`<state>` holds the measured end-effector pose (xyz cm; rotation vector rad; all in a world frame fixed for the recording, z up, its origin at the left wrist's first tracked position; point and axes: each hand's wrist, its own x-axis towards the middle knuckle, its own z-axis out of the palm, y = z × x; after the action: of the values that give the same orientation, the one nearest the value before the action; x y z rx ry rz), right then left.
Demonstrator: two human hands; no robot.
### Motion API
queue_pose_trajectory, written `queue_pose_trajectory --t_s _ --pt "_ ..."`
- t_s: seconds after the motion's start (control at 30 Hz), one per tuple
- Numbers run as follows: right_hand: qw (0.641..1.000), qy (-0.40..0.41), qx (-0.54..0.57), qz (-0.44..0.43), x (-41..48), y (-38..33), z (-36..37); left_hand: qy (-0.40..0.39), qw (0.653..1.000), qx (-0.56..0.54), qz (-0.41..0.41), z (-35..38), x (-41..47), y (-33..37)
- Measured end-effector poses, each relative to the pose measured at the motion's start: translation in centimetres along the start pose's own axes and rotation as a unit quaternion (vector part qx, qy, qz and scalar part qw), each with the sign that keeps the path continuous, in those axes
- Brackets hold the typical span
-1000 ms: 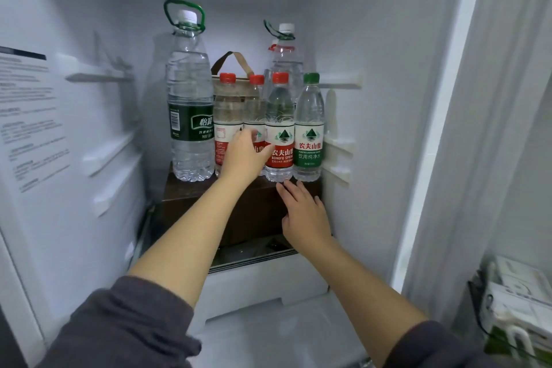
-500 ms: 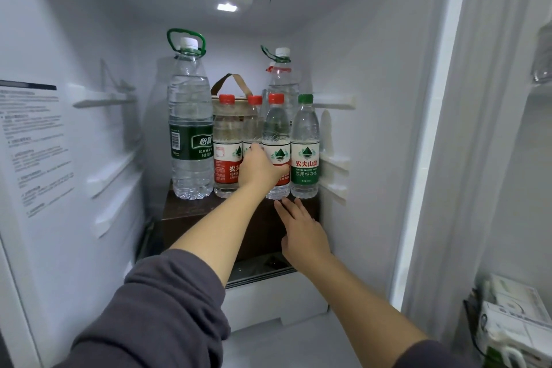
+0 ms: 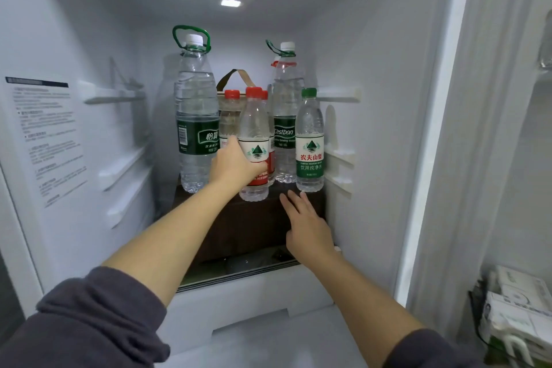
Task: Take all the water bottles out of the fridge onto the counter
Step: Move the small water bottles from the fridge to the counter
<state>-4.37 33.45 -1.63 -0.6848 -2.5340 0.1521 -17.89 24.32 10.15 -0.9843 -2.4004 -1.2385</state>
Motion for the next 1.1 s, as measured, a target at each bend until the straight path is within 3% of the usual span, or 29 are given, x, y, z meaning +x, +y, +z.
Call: queue_pose_trajectory --t_s 0.27,0.37,0.47,0.6,0.77,1.0,1.1 --pt "0.999 -0.03 0.02 0.026 0.6 -0.6 -1.5 0.01 1.0 -0.015 -0.01 -2.2 -0.9 -2.3" --pt "0.988 0.11 0.088 0.065 1.6 -0.9 -2.3 0.001 1.0 -0.019 -0.017 -2.1 -0.9 -2.3" --pt "0.939 0.231 0.204 0.151 3.7 -0.8 -3.6 -0.008 0.999 -0.024 -0.024 -2.3 -0.6 -2.3" --pt "0.896 0.228 0.303 0.232 7.1 -0.6 -5.3 -0.009 0.999 -0.03 -0.037 -2.1 -0.5 -2.4" --pt "0.881 0.233 0.314 0.268 9.2 -0.7 -5.3 -0.005 0.999 -0.037 -0.036 -1.9 -0.3 -2.6" --pt "0.909 0.189 0.3 0.221 8.7 -1.0 -5.0 -0.005 0.998 -0.042 -0.041 -1.9 -0.3 -2.9" --pt "0.898 0.155 0.357 0.203 9.3 -1.0 -5.8 0.008 0.997 -0.065 -0.044 -1.4 -0.6 -3.2"
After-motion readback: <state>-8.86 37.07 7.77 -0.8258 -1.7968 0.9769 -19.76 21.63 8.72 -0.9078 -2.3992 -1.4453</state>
